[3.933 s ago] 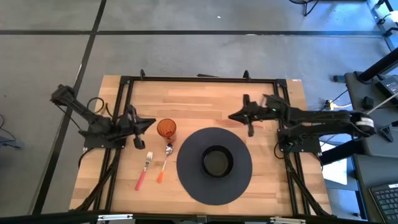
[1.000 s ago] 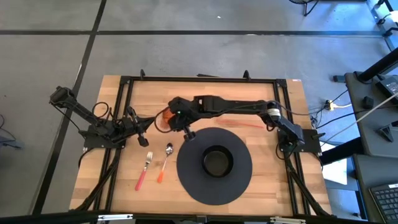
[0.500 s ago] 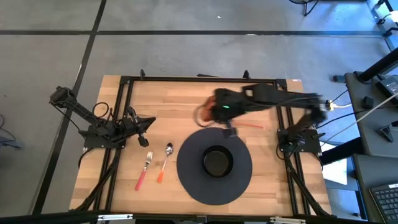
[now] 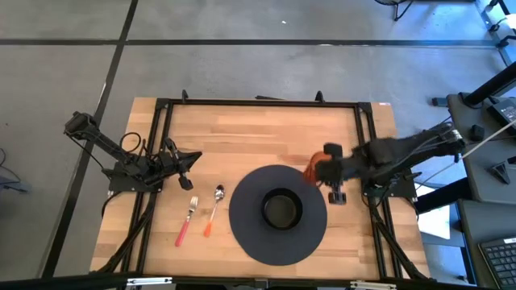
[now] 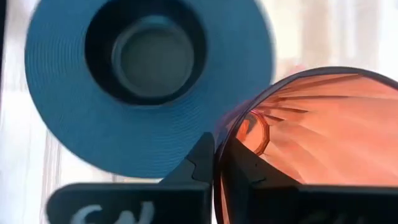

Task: Pick & Place Utensil
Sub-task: Put the orange cup on the dark mat to the top right of the black bowl

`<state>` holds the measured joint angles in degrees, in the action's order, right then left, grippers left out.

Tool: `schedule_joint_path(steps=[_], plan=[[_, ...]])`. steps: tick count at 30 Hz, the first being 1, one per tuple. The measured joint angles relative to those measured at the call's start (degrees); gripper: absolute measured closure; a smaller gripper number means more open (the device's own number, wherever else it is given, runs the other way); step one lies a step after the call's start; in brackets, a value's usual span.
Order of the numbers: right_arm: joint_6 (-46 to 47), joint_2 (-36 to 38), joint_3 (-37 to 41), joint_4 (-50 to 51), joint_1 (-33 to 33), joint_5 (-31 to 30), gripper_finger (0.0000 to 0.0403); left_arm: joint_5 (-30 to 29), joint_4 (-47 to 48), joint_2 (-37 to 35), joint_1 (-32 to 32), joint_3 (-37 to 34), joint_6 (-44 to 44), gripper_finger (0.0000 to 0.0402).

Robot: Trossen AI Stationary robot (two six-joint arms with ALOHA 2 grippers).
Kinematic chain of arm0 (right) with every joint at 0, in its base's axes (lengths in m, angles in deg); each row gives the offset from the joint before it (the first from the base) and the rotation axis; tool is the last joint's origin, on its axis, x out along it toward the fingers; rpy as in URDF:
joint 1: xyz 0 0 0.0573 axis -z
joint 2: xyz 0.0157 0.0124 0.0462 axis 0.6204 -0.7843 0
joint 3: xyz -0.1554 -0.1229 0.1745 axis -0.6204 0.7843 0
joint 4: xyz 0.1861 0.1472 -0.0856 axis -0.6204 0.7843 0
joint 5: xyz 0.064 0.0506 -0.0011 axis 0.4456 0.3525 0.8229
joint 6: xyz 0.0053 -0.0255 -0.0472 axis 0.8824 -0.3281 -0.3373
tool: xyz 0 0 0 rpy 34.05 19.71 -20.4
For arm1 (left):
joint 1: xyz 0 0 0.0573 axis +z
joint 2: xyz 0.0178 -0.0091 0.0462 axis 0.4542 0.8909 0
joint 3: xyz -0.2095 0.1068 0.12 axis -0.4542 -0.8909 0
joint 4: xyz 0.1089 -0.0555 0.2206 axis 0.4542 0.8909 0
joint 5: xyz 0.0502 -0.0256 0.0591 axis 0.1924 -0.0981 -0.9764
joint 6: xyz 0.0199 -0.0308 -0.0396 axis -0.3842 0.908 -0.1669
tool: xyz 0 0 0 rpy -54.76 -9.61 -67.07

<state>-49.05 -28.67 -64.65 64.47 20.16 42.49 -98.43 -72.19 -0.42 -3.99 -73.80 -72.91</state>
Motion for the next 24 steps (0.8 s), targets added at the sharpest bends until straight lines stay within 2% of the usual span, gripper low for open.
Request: schedule_joint_path(steps=[5, 9, 16, 24], plan=[[3.7, -0.3, 6.9, -4.3, -5.6, -2.2, 0.0389, 0.0, 0.0, 0.0, 0.0, 0.0, 0.4, 0.0398], [5.4, -0.6, 10.6, -8.3, -6.9, -2.3, 0.0389, 0.0, 0.4, 0.0, 0.0, 0.0, 0.5, 0.0398], [7.2, -2.1, 11.3, -9.2, -7.3, -1.0, 0.0389, 0.1, 0.5, 0.0, 0.0, 0.0, 0.5, 0.0398], [5.9, -7.3, 11.3, -10.3, -7.3, 0.4, 0.0389, 0.1, 1.7, 0.0, 0.0, 0.0, 0.6, 0.0398]])
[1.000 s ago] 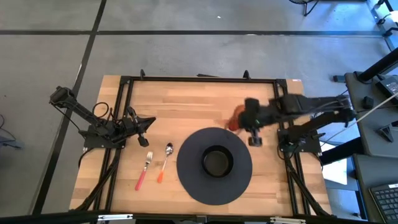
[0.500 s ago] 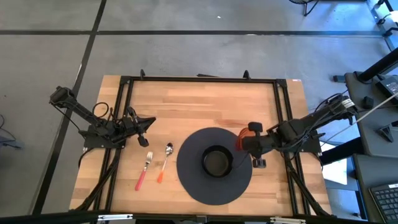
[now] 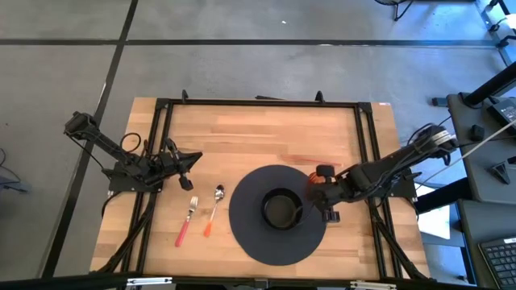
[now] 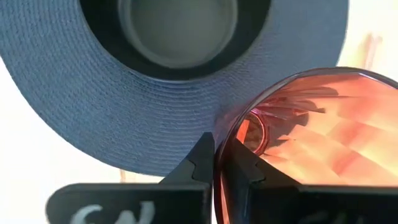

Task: Pick & Place Utensil
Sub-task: Put the orange cup on the dark mat to the top right of the black bowl

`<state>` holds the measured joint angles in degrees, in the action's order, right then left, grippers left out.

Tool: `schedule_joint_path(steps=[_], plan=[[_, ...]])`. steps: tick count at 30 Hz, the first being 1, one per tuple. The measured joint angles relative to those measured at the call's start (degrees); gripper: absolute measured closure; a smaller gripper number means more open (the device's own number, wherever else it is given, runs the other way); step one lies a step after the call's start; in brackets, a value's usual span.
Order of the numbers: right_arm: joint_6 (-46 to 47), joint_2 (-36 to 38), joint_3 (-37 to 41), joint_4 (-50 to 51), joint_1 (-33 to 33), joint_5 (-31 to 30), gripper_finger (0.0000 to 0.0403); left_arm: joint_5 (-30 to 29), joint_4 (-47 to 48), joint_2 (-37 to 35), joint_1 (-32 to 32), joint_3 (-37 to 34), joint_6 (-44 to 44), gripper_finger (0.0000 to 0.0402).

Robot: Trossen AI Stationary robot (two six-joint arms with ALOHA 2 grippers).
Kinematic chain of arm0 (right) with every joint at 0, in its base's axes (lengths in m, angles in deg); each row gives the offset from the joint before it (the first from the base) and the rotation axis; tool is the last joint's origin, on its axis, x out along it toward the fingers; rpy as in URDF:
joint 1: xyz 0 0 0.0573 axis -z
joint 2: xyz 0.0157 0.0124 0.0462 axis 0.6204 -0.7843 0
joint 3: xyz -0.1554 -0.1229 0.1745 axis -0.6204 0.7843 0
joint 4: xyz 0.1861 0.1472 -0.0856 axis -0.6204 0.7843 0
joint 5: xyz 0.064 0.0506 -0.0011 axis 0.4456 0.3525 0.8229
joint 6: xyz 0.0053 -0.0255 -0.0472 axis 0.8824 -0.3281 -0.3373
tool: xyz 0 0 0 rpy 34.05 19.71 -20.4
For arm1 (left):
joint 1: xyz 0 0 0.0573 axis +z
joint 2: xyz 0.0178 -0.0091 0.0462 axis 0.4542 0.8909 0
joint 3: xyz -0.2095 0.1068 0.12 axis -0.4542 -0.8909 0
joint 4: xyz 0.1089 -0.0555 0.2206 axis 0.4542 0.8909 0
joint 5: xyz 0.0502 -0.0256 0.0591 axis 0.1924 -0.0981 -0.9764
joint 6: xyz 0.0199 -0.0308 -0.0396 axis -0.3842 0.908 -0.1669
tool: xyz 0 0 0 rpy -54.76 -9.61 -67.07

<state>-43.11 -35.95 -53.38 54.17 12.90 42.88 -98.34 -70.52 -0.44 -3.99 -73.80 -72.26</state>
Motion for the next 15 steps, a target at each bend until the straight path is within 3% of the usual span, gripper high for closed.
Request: schedule_joint_path(steps=[12, 15], plan=[[-0.9, -0.8, 0.0, -2.2, 0.0, 0.7, 0.0388, 0.1, 0.4, 0.0, 0.0, 0.0, 0.0, 0.0398], [-0.9, -0.8, 0.0, -2.5, 0.0, 1.2, 0.037, 0.1, 0.4, 0.0, 0.0, 0.0, 0.0, 0.0398]])
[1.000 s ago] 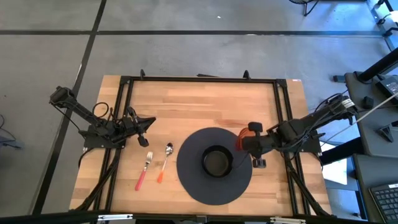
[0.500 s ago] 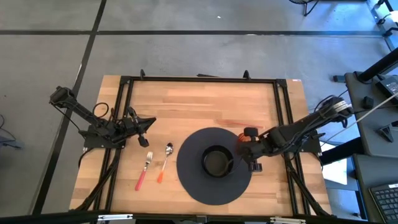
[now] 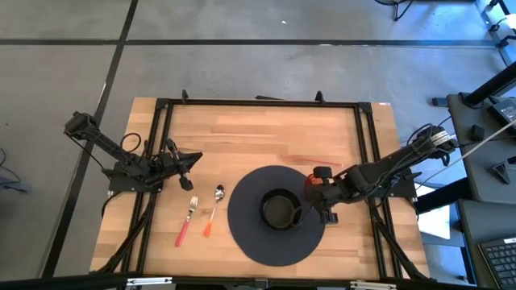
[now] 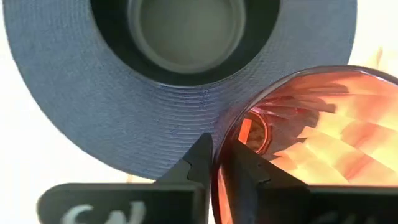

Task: Pick & Place Utensil
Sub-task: Put the orange cup on the dark mat to the top right of the black bowl, then put the orange straw into the orange cup

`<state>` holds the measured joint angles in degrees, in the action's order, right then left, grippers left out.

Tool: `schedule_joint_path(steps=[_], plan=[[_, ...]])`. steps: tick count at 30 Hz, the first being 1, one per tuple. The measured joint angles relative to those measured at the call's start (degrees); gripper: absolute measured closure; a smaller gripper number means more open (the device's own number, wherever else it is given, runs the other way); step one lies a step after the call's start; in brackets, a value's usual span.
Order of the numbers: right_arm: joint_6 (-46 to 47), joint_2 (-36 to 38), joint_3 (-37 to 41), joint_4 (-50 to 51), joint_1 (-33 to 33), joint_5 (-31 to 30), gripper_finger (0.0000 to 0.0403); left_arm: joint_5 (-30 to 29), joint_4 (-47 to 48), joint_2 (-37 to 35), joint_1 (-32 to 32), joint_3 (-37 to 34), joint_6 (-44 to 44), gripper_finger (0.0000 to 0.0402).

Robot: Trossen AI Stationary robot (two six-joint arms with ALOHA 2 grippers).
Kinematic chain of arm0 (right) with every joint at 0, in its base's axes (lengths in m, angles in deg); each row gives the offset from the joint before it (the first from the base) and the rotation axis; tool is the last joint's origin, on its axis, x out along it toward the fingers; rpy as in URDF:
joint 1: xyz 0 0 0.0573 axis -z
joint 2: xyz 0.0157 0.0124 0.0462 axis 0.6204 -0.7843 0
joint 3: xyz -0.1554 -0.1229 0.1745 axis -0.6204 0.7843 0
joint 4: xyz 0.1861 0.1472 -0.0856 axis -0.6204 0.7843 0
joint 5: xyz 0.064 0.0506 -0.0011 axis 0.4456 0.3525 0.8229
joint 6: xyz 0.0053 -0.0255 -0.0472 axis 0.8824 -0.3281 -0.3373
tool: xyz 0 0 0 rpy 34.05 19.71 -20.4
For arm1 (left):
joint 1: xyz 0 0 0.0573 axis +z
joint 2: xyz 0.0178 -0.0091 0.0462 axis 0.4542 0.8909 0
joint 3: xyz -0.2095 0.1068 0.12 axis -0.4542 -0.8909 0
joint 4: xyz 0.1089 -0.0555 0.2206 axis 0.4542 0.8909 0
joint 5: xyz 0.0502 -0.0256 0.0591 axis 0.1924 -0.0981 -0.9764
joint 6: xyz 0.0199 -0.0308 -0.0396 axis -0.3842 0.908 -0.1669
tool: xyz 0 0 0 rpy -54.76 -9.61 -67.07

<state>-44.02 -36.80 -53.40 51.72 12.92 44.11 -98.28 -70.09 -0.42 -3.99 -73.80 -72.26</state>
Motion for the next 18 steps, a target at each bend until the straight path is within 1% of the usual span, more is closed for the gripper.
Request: schedule_joint_path(steps=[5, 9, 13, 18], plan=[[-0.3, 0.0, 0.0, 0.1, 0.0, 0.2, 0.0316, 0.0, 0.0, 0.0, 0.0, 0.0, 0.0, 0.0398], [-0.9, 0.3, 0.0, 0.1, 0.0, 0.2, 0.0281, 0.0, 0.0, 0.0, 0.0, 0.0, 0.0, 0.0398], [-0.9, 0.3, -1.3, 2.1, 0.0, 0.2, 0.0257, 0.0, 0.0, 0.0, 0.0, 0.0, 0.0, 0.0398], [-0.2, 0.3, -6.5, 7.1, 0.0, 0.1, 0.0237, 0.0, 0.0, 0.0, 0.0, 0.0, 0.5, 0.0398]])
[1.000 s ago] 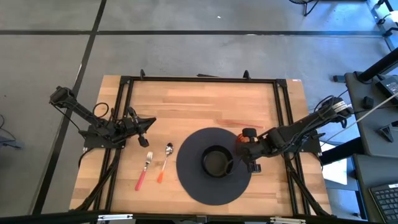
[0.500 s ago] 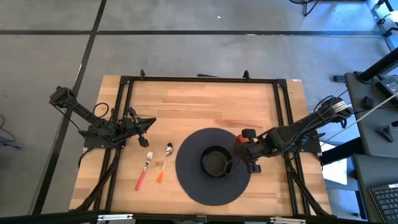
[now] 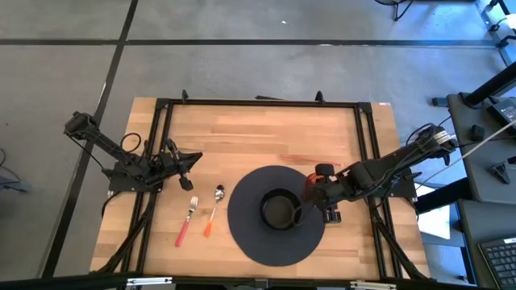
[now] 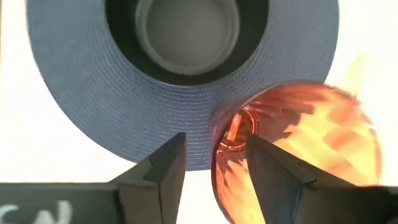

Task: Pick & Place Utensil
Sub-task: Put the orange straw into the orange cup

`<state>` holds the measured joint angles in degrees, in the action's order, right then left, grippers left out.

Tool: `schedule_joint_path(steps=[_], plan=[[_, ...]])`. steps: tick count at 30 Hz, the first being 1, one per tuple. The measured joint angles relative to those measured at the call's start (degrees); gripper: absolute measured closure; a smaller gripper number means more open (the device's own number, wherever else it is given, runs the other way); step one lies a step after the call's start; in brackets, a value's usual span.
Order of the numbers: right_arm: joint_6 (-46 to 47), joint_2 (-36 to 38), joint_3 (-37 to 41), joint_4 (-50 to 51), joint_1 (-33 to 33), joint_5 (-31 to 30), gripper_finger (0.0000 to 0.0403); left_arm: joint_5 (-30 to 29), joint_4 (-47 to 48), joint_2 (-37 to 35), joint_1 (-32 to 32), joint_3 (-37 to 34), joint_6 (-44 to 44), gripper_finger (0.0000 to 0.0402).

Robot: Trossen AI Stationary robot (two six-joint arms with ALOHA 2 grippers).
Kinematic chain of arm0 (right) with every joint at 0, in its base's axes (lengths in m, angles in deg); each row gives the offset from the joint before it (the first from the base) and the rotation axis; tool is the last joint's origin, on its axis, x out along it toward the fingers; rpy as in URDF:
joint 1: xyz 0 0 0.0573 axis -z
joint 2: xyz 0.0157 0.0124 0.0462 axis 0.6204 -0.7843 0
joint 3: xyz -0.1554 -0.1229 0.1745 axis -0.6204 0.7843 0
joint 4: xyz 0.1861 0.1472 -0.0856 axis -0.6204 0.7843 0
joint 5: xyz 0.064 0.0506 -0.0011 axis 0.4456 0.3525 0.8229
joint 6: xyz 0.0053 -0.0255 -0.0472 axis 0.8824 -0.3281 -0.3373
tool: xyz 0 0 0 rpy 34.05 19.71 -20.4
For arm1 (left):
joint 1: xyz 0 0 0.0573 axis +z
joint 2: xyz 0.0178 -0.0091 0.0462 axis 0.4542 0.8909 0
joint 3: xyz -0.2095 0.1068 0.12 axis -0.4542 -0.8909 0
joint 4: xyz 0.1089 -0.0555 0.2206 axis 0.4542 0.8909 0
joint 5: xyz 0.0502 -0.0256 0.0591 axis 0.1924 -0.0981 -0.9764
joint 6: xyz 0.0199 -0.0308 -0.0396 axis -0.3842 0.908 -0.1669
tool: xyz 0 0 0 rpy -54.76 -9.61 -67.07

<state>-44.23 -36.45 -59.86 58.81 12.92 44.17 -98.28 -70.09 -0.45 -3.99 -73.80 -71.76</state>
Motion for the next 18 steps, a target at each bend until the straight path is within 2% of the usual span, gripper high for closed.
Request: schedule_joint_path(steps=[4, 10, 15, 18], plan=[[-0.1, 0.0, -6.8, 5.1, 0.0, -2.1, 0.0232, 0.0, 0.1, 0.0, 0.0, 0.0, 0.9, 0.0398], [-6.6, 0.0, -19.9, 11.8, 0.7, -18.4, 0.0252, 0.0, 1.2, 0.0, 0.0, 0.0, 1.4, 0.0398], [-12.2, 0.0, -28.5, 13.5, 6.7, -21.1, 0.0285, 0.0, 2.0, 0.0, 0.0, 0.0, 1.7, 0.0398], [-15.7, 0.1, -31.0, 14.8, 11.2, -20.7, 0.0312, 0.0, 2.6, 0.0, 0.0, 0.0, 1.8, 0.0398]])
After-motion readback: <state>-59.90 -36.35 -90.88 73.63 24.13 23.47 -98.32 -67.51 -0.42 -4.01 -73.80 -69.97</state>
